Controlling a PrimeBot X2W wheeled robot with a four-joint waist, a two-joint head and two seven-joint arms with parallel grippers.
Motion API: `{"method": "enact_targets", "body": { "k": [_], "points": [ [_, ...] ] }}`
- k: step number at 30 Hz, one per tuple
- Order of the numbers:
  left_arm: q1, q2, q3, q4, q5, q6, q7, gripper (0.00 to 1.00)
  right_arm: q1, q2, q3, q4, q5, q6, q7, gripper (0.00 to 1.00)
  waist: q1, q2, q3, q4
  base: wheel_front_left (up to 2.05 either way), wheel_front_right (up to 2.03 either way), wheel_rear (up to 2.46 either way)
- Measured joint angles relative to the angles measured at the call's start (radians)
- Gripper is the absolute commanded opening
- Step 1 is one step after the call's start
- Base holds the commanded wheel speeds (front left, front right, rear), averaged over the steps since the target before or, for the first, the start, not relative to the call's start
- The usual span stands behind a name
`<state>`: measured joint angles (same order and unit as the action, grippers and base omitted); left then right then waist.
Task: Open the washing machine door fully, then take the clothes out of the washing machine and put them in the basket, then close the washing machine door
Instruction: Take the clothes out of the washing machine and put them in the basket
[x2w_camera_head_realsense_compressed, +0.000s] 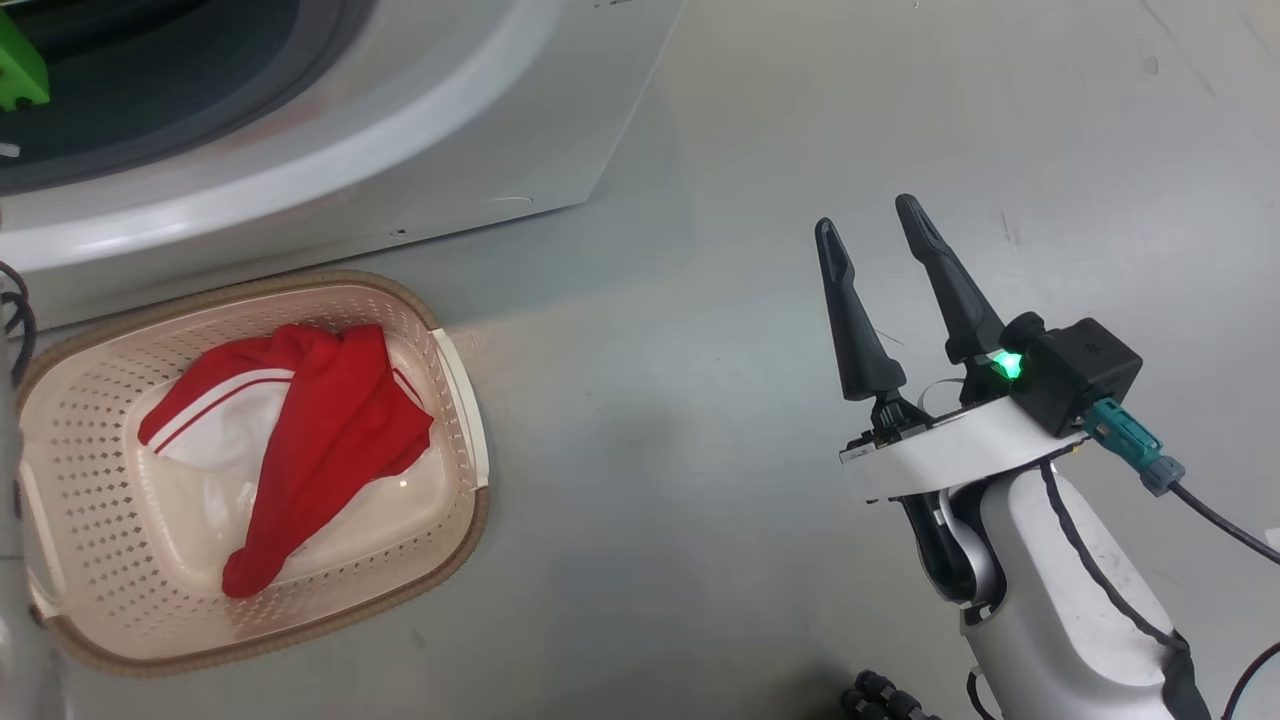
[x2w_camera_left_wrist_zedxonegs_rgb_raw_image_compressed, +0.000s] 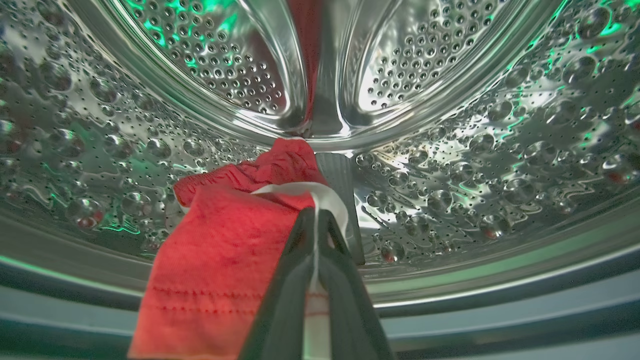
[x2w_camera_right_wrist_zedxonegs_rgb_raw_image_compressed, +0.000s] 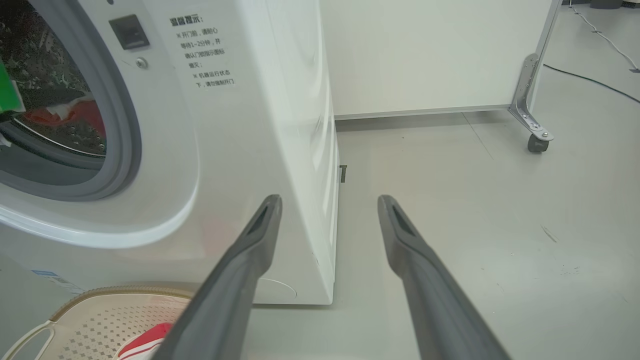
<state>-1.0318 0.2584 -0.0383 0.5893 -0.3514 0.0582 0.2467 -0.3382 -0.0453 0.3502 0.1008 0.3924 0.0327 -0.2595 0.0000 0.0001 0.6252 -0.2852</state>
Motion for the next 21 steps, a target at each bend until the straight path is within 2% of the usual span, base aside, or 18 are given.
{"method": "enact_targets", "body": {
  "k": [21],
  "points": [
    [0.205, -0.086, -0.048, -0.128, 0.027, -0.016, -0.298, 0.0, 0.061, -0.001, -0.048, 0.035, -0.077, 0.009, 0.0, 1.0, 0.0, 0.0, -0.134, 0.07, 0.0, 0.0, 0.0]
  ]
}}
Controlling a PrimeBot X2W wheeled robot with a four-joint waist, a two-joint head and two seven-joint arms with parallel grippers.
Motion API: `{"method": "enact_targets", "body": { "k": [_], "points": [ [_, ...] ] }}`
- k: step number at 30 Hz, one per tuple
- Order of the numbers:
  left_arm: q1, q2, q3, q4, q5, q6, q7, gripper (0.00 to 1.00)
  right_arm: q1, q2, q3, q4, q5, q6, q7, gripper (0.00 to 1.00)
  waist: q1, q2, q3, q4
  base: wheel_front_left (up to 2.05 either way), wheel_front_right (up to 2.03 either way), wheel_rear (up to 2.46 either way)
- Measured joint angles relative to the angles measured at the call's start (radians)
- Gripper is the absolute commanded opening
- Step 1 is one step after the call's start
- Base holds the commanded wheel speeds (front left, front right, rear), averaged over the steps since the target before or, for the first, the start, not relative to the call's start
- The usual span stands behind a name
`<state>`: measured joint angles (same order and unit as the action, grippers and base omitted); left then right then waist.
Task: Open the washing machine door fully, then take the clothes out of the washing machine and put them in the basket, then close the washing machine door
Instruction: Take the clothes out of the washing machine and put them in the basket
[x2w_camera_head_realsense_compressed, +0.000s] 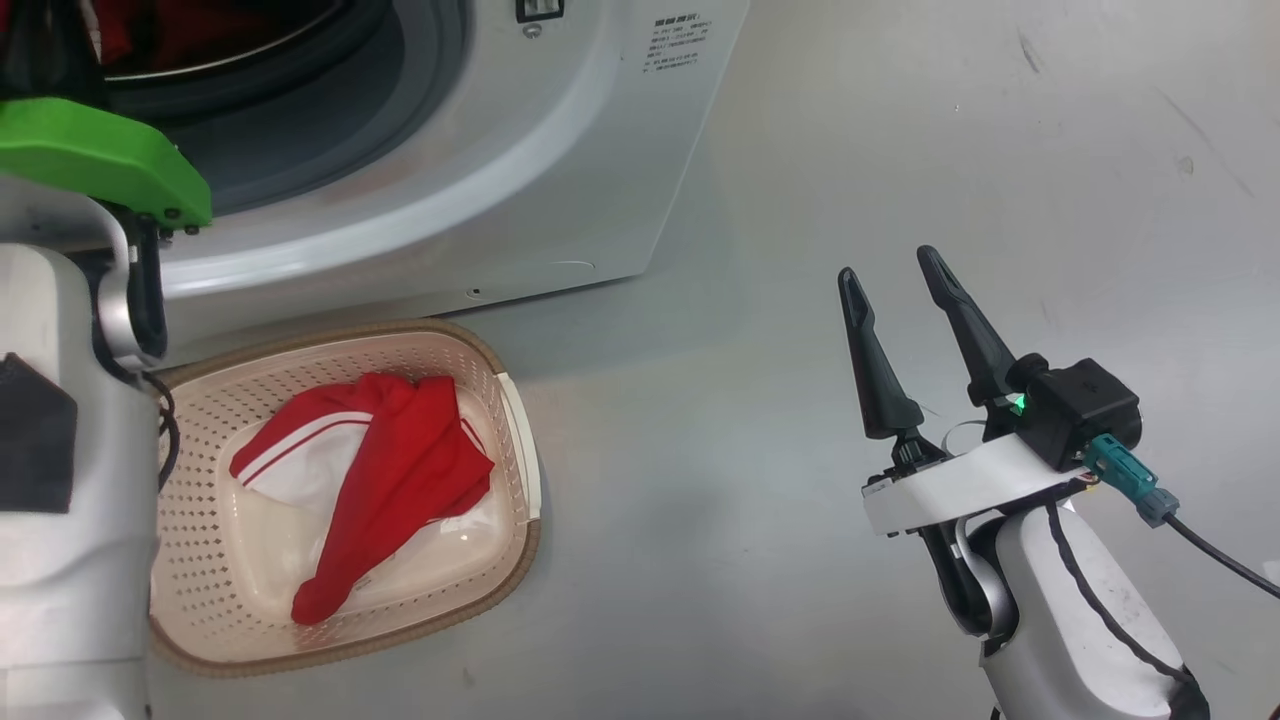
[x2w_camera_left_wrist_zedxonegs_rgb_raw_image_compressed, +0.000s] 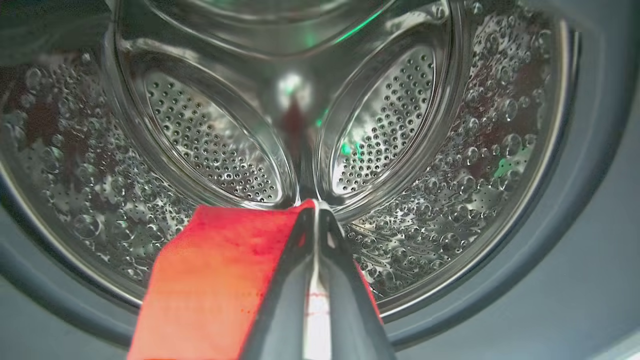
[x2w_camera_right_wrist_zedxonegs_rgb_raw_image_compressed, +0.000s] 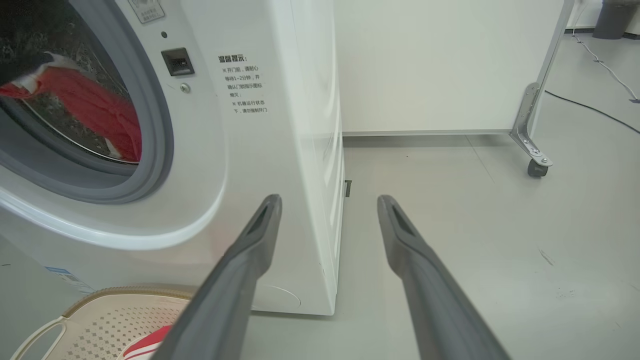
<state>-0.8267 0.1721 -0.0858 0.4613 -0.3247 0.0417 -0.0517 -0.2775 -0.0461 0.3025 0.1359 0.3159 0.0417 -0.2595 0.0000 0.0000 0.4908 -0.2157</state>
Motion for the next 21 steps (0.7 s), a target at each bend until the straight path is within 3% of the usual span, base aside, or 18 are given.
{"method": "enact_targets", "body": {
  "k": [14, 21],
  "points": [
    [0.157, -0.048, -0.015, -0.141, 0.01, 0.012, -0.153, 0.0, 0.071, 0.0, -0.05, 0.023, -0.027, 0.0, 0.0, 1.0, 0.0, 0.0, -0.129, 0.06, 0.0, 0.0, 0.0],
    [0.223, -0.057, -0.021, -0.23, 0.019, 0.016, -0.171, 0.0, 0.108, 0.0, -0.067, 0.031, -0.03, 0.001, 0.0, 1.0, 0.0, 0.0, -0.196, 0.09, 0.0, 0.0, 0.0]
  ]
}}
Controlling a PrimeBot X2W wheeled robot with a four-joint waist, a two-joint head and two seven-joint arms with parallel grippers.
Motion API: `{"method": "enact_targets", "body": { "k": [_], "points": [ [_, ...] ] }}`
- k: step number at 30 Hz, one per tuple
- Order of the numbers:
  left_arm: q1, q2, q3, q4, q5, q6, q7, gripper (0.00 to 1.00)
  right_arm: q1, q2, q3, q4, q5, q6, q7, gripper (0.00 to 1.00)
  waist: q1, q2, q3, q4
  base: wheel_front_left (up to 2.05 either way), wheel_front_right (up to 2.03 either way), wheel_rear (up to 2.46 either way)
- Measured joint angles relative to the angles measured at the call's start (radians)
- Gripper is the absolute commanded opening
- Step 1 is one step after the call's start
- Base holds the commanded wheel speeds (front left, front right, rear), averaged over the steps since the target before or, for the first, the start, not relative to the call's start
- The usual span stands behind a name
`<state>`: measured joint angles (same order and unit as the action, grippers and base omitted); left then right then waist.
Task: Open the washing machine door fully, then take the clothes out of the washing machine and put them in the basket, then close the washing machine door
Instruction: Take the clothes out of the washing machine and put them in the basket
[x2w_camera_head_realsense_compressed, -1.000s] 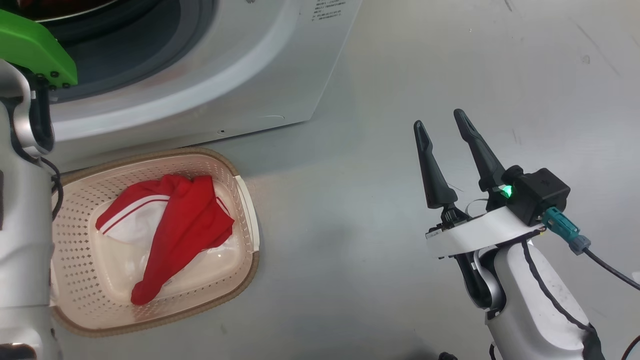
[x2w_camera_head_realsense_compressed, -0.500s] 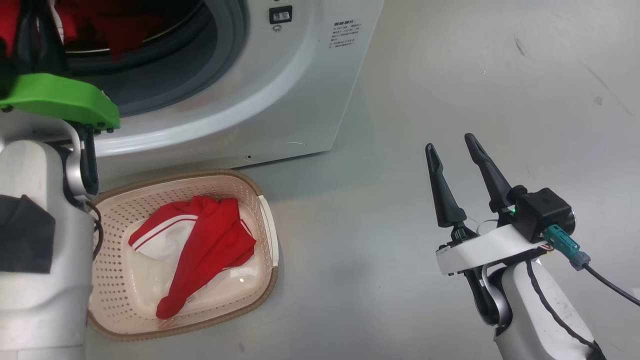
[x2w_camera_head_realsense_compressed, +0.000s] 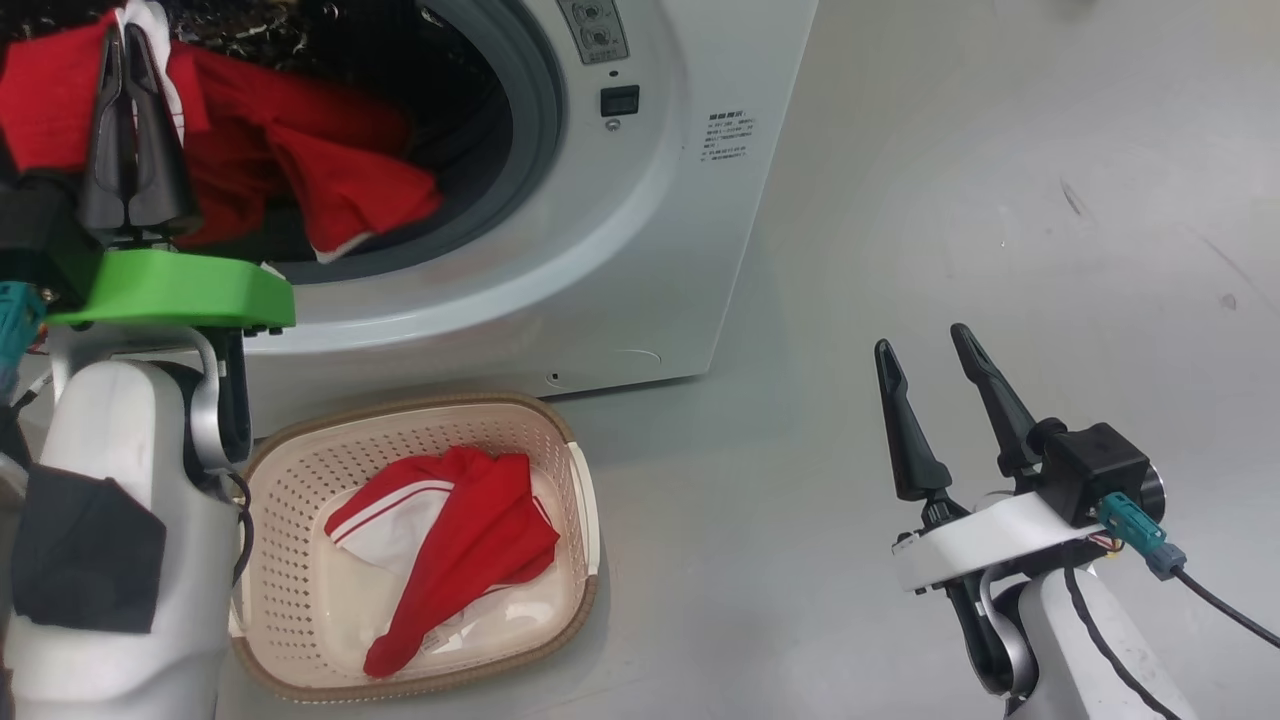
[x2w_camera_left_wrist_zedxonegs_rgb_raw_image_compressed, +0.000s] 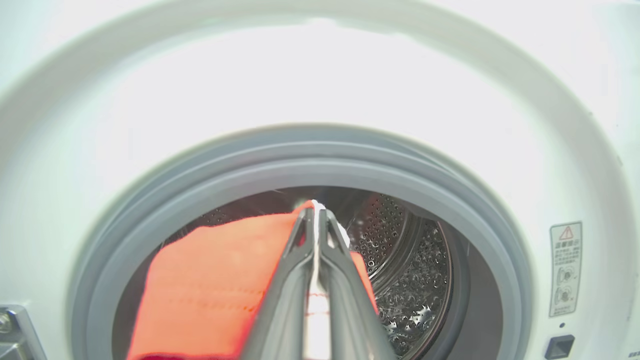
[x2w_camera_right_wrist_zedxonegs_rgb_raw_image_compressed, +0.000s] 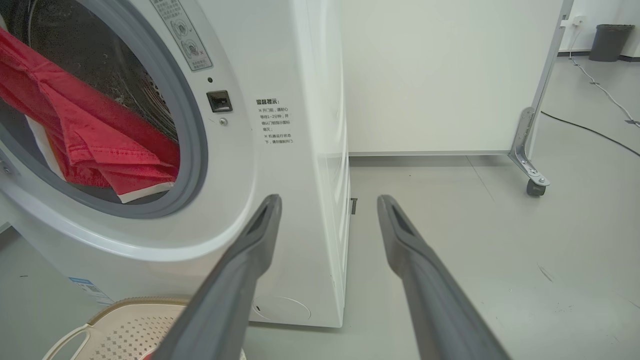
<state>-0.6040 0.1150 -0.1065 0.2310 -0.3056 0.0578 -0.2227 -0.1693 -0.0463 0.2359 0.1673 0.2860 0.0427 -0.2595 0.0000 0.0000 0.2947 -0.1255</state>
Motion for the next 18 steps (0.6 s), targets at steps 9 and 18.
{"method": "enact_targets", "body": {
  "k": [9, 18],
  "points": [
    [0.067, -0.006, -0.007, -0.139, 0.026, 0.011, -0.017, 0.0, 0.048, 0.0, -0.014, 0.003, 0.0, -0.001, 0.0, 1.0, 0.0, 0.0, -0.08, 0.037, 0.0, 0.0, 0.0],
    [0.147, -0.006, -0.016, -0.244, 0.036, 0.018, -0.018, 0.0, 0.079, 0.001, -0.012, 0.003, 0.0, -0.001, 0.0, 1.0, 0.0, 0.0, -0.137, 0.061, 0.0, 0.0, 0.0]
  ]
}}
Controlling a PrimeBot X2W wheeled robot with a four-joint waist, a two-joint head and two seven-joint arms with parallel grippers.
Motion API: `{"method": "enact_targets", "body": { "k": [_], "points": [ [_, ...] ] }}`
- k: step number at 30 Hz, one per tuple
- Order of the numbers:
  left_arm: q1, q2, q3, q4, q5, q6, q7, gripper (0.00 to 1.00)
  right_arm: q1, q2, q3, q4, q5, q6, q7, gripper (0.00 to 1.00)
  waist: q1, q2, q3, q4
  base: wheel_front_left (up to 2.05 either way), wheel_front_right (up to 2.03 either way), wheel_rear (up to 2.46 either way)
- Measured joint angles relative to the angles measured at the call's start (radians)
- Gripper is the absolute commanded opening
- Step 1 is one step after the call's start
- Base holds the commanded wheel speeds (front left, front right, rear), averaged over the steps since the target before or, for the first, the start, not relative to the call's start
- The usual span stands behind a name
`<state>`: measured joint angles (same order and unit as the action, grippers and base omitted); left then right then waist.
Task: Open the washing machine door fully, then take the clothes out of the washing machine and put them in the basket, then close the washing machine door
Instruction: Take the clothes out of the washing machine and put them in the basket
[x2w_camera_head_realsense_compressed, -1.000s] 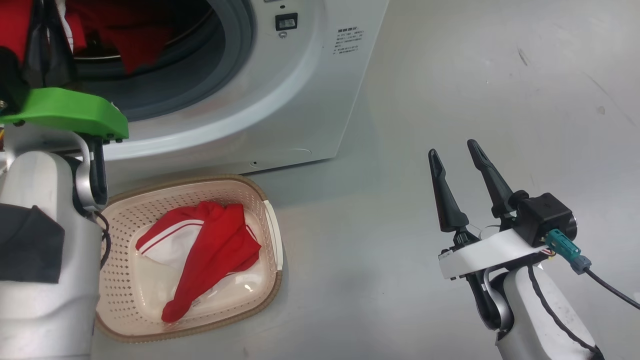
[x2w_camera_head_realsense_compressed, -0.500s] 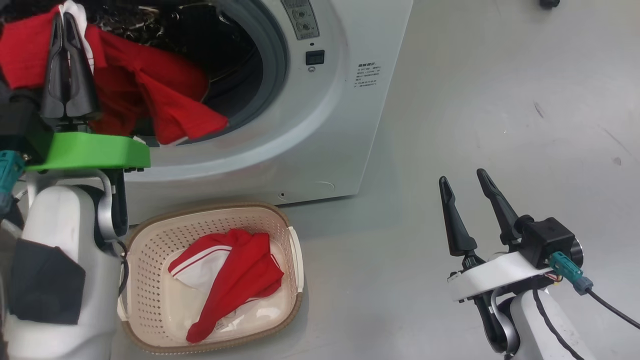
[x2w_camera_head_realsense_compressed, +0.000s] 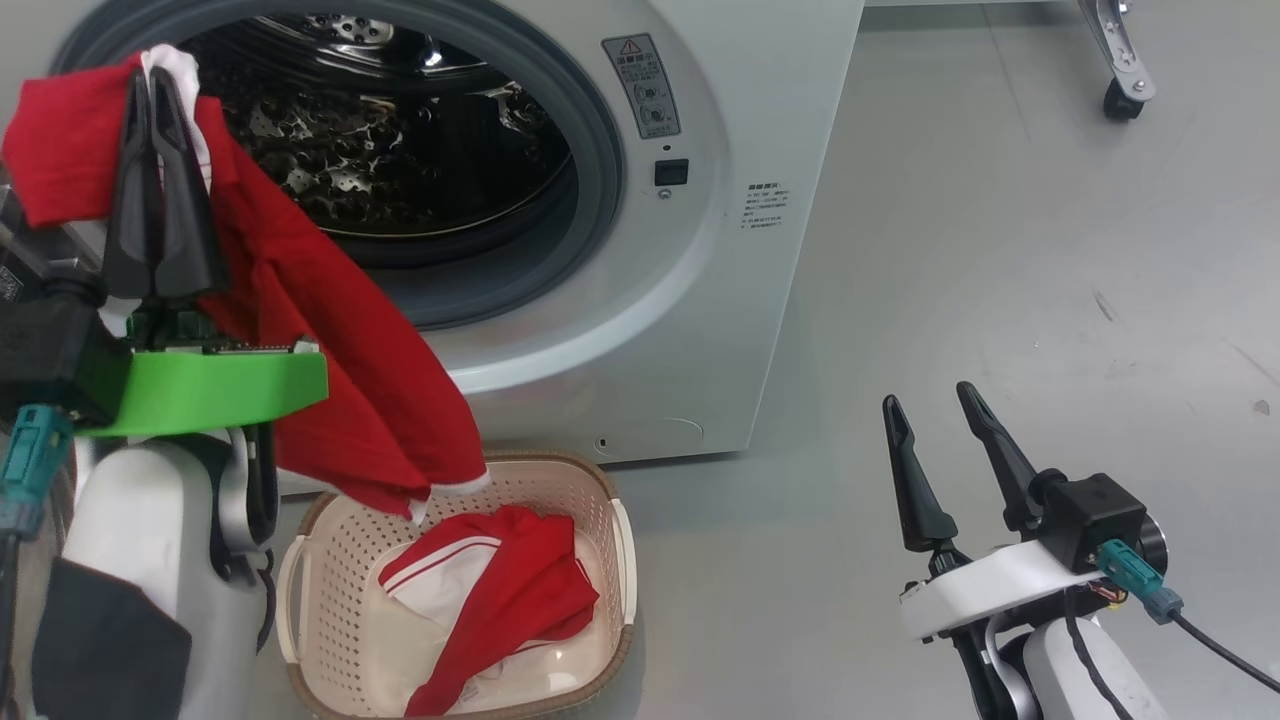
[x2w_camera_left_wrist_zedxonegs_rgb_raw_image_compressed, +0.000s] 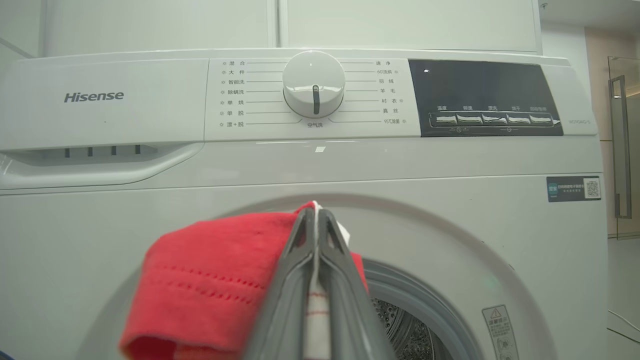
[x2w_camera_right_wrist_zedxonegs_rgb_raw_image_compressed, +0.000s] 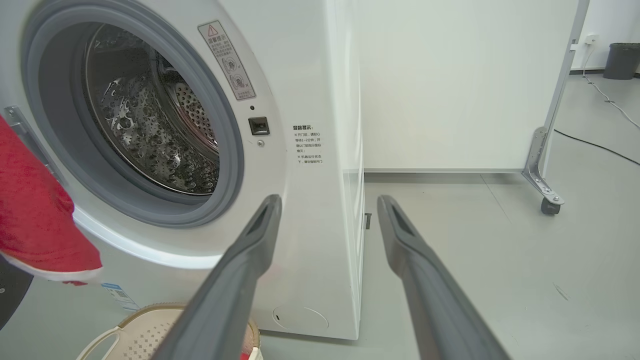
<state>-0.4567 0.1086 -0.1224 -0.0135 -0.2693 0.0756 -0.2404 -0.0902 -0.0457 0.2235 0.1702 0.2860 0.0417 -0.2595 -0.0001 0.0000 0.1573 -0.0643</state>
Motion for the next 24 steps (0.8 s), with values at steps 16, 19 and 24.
{"method": "enact_targets", "body": {
  "k": [16, 19, 24],
  "points": [
    [0.276, -0.02, -0.016, -0.081, -0.01, 0.021, 0.055, 0.0, 0.037, 0.001, 0.013, -0.007, -0.019, 0.001, 0.0, 1.0, 0.0, 0.0, -0.023, -0.005, 0.0, 0.0, 0.0],
    [0.327, -0.029, -0.024, -0.08, -0.027, 0.021, 0.077, 0.0, 0.039, 0.0, 0.014, -0.014, -0.025, 0.001, 0.0, 1.0, 0.0, 0.0, -0.015, -0.009, 0.0, 0.0, 0.0],
    [0.401, -0.042, -0.038, -0.054, -0.06, 0.025, 0.096, 0.0, 0.039, 0.0, 0.012, -0.026, -0.026, 0.003, 0.0, 1.0, 0.0, 0.0, 0.006, -0.016, 0.0, 0.0, 0.0]
  ]
}}
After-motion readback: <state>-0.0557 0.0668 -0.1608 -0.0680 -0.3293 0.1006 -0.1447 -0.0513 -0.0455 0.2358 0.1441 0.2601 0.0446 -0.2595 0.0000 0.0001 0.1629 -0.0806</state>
